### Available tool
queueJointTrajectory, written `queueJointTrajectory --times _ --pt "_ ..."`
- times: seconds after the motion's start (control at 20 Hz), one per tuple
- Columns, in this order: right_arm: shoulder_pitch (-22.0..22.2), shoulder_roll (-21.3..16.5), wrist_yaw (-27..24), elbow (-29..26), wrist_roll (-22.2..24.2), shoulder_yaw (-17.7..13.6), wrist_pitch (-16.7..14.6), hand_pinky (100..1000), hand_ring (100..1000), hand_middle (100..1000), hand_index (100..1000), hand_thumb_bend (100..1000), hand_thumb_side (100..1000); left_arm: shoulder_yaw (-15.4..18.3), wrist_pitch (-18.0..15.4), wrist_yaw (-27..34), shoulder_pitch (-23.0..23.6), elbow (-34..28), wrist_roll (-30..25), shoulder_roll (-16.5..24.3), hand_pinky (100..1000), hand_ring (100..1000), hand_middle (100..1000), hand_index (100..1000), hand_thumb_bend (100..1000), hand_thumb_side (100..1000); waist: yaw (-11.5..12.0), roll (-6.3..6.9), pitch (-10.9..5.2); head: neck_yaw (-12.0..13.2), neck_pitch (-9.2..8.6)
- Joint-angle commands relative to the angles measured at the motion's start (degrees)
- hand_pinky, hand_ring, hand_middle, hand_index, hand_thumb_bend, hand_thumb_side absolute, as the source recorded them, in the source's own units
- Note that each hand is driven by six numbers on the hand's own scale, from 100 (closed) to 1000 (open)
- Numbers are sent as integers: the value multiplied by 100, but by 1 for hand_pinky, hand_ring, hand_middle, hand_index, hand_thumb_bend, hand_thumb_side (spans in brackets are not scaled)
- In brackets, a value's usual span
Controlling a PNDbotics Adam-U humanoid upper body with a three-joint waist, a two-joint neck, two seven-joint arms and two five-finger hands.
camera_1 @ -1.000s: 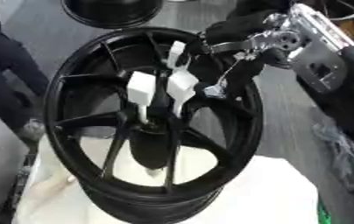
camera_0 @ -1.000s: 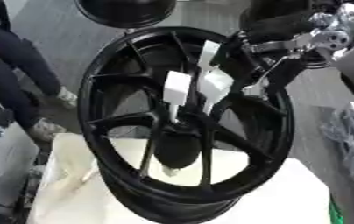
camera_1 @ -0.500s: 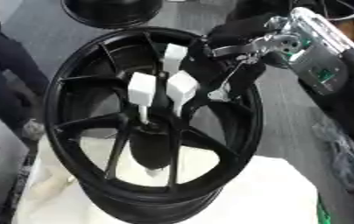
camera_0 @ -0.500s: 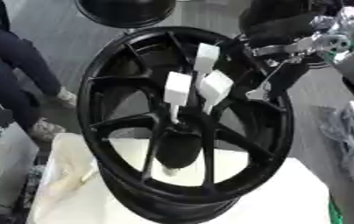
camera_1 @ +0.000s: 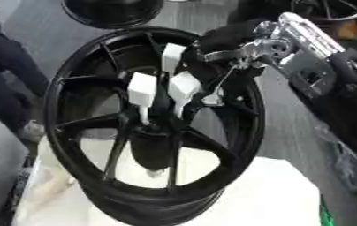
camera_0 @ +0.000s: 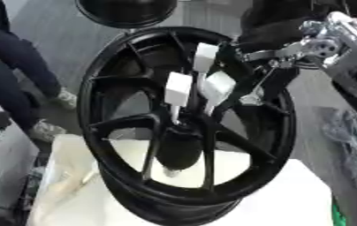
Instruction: Pull the pin out of the wheel hub.
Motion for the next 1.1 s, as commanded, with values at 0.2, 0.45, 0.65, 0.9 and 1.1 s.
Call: queueJointTrajectory --times 0.2,0.45,0.65,0.9,1.1 --pt "-52 -137 -168 -87 675 -159 -577 542 330 512 638 146 363 -3 4 -3 -43 -111 -1 103 540 480 463 618 422 100 3 17 -78 -25 -12" --pt "-48 -218 -304 -208 675 -285 -437 535 323 467 586 110 353 -2 7 -2 -39 -107 1 110 539 480 462 618 423 100 -3 13 -92 -21 -3" --pt "-162 -324 -547 -255 675 -582 -229 534 327 464 583 100 343 10 15 -10 -20 -96 4 127 539 480 462 619 424 100 -48 -1 -127 26 22" --pt "-299 -633 -958 -334 530 -1153 103 535 342 461 585 100 311 48 18 -24 21 -88 36 151 540 480 462 619 424 100 -158 -23 -162 108 45" --pt "-241 -1062 -1334 -390 179 -1754 446 535 363 457 588 100 215 107 16 -43 85 -86 92 165 540 480 462 620 422 100 -322 -15 -208 230 85"
